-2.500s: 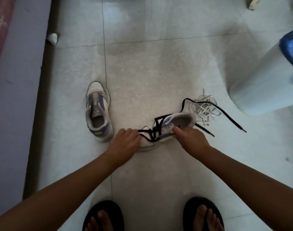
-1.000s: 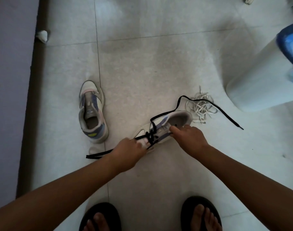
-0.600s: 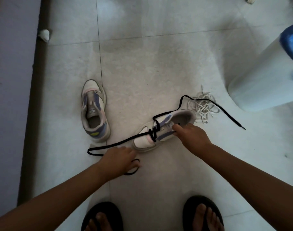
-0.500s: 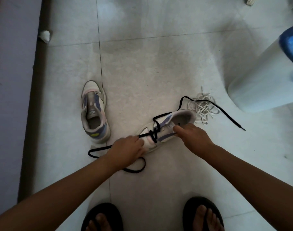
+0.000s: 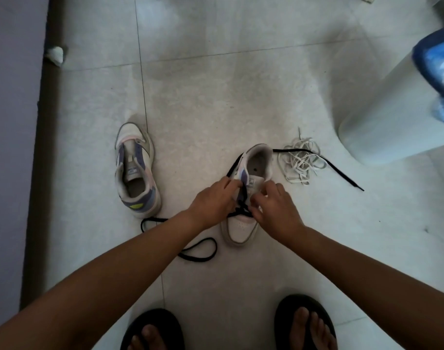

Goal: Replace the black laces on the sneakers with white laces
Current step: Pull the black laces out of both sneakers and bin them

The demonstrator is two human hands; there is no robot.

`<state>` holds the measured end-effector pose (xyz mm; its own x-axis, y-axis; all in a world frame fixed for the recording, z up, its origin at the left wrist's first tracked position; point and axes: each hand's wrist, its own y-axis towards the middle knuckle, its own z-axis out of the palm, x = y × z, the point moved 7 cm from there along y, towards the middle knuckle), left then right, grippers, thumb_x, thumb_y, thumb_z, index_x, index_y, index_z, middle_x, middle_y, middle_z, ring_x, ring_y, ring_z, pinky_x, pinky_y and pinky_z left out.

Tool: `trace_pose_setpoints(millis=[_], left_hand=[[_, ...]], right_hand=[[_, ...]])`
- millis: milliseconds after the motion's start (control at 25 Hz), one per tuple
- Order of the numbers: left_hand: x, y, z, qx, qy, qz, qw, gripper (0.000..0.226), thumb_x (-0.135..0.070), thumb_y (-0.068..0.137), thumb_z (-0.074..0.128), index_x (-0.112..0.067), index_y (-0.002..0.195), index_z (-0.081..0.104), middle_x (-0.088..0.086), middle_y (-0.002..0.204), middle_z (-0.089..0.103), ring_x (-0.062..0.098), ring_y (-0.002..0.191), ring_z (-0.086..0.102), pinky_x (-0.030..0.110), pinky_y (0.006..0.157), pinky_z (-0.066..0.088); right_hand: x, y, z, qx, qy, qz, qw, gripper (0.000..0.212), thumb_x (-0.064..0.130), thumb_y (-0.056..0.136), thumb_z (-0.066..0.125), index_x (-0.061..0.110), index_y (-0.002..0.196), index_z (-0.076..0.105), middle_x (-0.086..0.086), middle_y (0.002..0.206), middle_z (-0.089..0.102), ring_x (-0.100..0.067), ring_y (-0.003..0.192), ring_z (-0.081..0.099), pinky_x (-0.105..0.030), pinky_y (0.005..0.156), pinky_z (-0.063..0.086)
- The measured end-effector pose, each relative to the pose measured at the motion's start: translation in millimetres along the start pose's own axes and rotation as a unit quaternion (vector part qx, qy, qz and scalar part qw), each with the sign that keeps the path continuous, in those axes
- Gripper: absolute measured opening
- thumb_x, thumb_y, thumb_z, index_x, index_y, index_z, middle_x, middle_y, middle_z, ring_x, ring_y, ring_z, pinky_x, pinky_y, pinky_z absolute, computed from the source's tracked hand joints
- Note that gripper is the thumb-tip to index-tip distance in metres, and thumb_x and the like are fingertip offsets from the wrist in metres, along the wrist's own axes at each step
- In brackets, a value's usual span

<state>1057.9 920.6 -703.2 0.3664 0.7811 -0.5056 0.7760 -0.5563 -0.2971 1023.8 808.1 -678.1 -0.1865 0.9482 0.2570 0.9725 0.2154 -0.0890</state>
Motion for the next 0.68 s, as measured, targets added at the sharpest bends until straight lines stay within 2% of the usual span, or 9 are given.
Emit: trace_pose_setpoints(millis=[120,200,280,440,560,680], left_hand=[[7,8,-4,-0.013,-0.049,-0.032,0.998,0.033,-0.018,0.092,0.051,-0.014,0.125,0.050,0.009,0.120,0.048,0.025,0.103,0.055,0.037,0.079,0.047],[11,11,-8,-0.033,-0.132,-0.033,0.990,0.031,-0.009,0.092,0.050,-0.016,0.122,0.055,0.009,0.110,0.051,0.024,0.095,0.057,0.036,0.080,0.047],[11,10,-10,-0.046,-0.160,-0.005,0.986,0.039,-0.002,0.091,0.048,-0.017,0.125,0.057,0.009,0.104,0.051,0.022,0.091,0.056,0.036,0.079,0.048],[8,4,0,-0.011,-0.131,0.045,0.990,0.049,0.001,0.089,0.049,-0.019,0.134,0.051,0.013,0.107,0.050,0.023,0.092,0.054,0.037,0.076,0.047],[4,9,4,0.031,-0.066,0.049,0.996,0.054,-0.016,0.089,0.060,-0.024,0.140,0.043,0.010,0.113,0.047,0.022,0.095,0.051,0.036,0.076,0.047],[1,15,3,0.047,0.029,0.051,0.997,0.059,-0.028,0.088,0.060,-0.028,0.142,0.038,0.011,0.116,0.046,0.025,0.097,0.051,0.034,0.072,0.044]], right_hand=[[-2,3,21,0.073,0.004,0.053,0.996,0.028,0.028,0.085,0.061,0.006,0.101,0.068,-0.017,0.109,0.050,-0.032,0.103,0.046,-0.037,0.080,0.040],[-1,5,22,0.064,0.015,0.071,0.995,0.028,0.028,0.086,0.060,0.005,0.101,0.066,-0.016,0.111,0.048,-0.031,0.104,0.044,-0.036,0.080,0.037],[-1,5,24,0.061,0.025,0.082,0.994,0.027,0.028,0.086,0.059,0.006,0.101,0.064,-0.014,0.112,0.046,-0.030,0.103,0.043,-0.035,0.079,0.036],[-5,4,28,0.069,0.076,0.114,0.988,0.024,0.026,0.087,0.060,0.009,0.103,0.065,-0.009,0.115,0.043,-0.028,0.102,0.040,-0.035,0.083,0.039],[-4,6,35,0.088,0.116,0.133,0.980,0.024,0.024,0.087,0.057,0.008,0.104,0.061,-0.010,0.118,0.041,-0.029,0.104,0.038,-0.036,0.084,0.039],[-10,10,43,0.127,0.145,0.152,0.970,0.026,0.025,0.090,0.051,0.010,0.108,0.060,-0.009,0.122,0.038,-0.029,0.109,0.035,-0.036,0.090,0.037]])
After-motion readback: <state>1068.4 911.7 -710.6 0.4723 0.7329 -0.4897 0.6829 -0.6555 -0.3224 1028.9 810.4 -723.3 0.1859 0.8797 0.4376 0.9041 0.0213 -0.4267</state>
